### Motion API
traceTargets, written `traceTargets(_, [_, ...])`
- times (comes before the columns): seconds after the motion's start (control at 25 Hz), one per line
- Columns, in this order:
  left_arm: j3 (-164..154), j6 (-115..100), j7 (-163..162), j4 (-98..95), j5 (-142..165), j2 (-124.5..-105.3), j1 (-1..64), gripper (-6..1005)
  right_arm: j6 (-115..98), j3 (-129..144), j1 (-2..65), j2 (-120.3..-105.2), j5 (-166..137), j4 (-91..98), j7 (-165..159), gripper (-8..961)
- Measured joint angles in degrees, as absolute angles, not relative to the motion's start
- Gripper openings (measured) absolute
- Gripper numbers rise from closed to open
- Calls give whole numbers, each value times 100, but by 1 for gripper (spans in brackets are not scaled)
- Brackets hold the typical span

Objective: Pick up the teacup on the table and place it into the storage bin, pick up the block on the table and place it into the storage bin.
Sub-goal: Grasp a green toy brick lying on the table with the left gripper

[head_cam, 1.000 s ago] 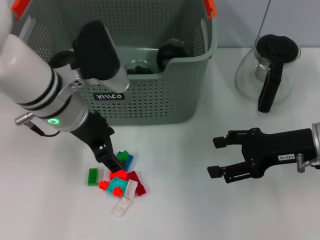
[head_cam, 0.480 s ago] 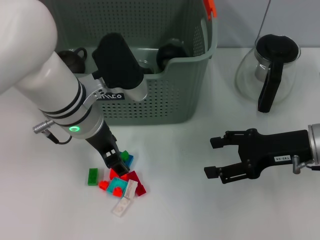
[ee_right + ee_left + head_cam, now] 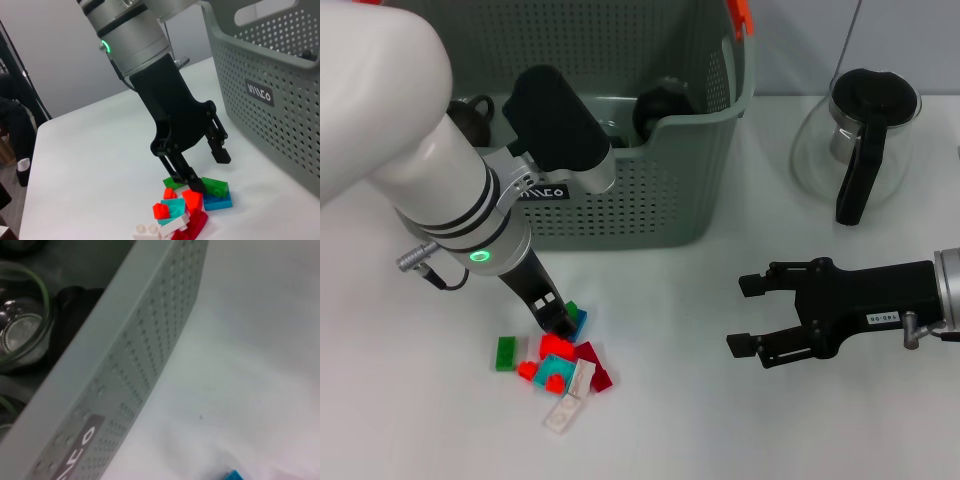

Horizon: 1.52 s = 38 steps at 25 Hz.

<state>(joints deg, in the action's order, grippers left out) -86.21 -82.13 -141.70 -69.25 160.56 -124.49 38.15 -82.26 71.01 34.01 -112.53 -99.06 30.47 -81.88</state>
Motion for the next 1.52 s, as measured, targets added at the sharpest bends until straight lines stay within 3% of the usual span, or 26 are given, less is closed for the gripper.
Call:
traceTargets(0.16, [-8684, -8080, -14297, -6796, 16058, -12454, 3825, 626, -8226, 7101, 3401, -11251, -9912, 3049, -8179, 930])
traceTargets(1.24, [-8683, -7979, -14396, -6519, 16030, -12454, 3903, 498, -8128, 7101, 3401, -11259, -9967, 3050, -8183, 930])
traceTargets(1.52, [-8758, -8023, -14386, -6468, 16009, -12454, 3971, 402, -8128, 7097, 3411, -11259, -9967, 3050, -8183, 930])
